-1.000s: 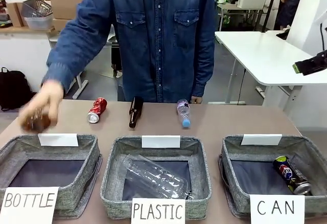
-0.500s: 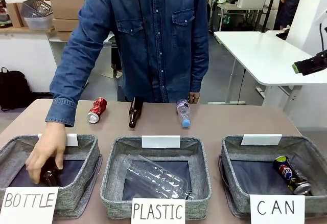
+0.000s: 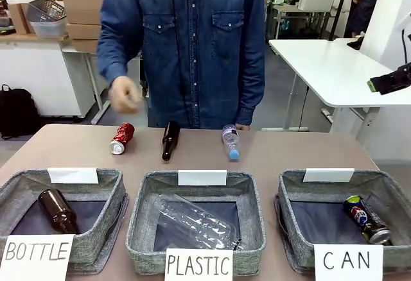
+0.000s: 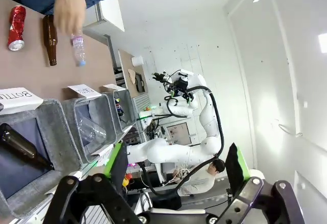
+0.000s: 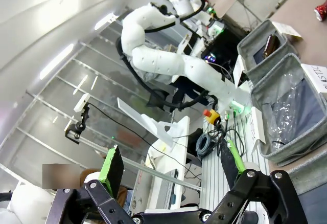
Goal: Sort the can waste into the basket.
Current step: Pick up the can waste from the table and place it in the right Fabric basket.
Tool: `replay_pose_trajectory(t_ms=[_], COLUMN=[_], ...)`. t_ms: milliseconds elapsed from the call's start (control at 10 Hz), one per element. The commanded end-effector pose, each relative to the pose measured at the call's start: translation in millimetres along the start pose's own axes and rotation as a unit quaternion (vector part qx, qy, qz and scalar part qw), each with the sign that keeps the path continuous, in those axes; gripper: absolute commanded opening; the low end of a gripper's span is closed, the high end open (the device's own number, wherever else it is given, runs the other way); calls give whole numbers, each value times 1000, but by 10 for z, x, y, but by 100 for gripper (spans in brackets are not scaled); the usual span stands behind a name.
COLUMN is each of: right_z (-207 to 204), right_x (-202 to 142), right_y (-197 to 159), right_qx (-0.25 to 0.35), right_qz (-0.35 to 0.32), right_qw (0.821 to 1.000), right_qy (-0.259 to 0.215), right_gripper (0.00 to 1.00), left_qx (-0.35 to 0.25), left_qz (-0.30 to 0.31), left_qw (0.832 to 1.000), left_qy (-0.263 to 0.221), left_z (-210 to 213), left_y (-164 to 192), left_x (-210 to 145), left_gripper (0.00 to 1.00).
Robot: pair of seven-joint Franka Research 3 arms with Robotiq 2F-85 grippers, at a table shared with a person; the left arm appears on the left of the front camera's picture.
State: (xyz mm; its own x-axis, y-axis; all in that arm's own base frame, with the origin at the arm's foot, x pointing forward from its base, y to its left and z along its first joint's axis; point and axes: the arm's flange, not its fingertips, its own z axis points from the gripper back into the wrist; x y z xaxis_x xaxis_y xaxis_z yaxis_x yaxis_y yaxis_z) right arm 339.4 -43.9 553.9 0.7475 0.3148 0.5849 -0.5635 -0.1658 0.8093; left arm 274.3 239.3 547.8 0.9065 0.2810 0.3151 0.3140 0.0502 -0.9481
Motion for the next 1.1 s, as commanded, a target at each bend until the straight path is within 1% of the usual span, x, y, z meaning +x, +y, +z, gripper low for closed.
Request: replay_pose_trajectory(t_ms=[0,100,200,300,400,500,600,700,800,900,1000], right_z=[59,59,59,59,59,59,59,59,59,59,59], right_x=[-10,-10,-10,-10,-10,-10,-10,-10,-10,-10,-10], right_y=[15,15,15,15,15,15,15,15,15,15,15], right_qx=[-1,-1,-1,-1,-1,-1,-1,-1,-1,-1,-1], right_qz=[9,9,9,9,9,9,9,9,9,9,9], right_qw=[1000,1000,1000,1000,1000,1000,1000,1000,1000,1000,1000], right_qy=[9,9,9,9,9,9,9,9,9,9,9], right_gripper=[100,100,100,100,100,100,100,100,100,100,100], left_qx=[29,59,95,112,176,232,276,317,359,270,314], left_qz=[-31,-47,-66,-83,-128,-184,-259,-302,-298,-130,-287], left_qw=[998,995,987,977,960,934,897,872,857,923,869], left_qy=[42,69,112,158,174,201,230,219,218,240,253], left_z=[-168,-420,-800,-1180,-1574,-1939,-2262,-2454,-2523,-2365,-2596], left_y=[23,89,203,327,469,592,694,782,863,710,735], left_x=[79,197,318,386,378,313,211,172,185,261,287], left_gripper=[100,100,100,100,100,100,100,100,100,100,100])
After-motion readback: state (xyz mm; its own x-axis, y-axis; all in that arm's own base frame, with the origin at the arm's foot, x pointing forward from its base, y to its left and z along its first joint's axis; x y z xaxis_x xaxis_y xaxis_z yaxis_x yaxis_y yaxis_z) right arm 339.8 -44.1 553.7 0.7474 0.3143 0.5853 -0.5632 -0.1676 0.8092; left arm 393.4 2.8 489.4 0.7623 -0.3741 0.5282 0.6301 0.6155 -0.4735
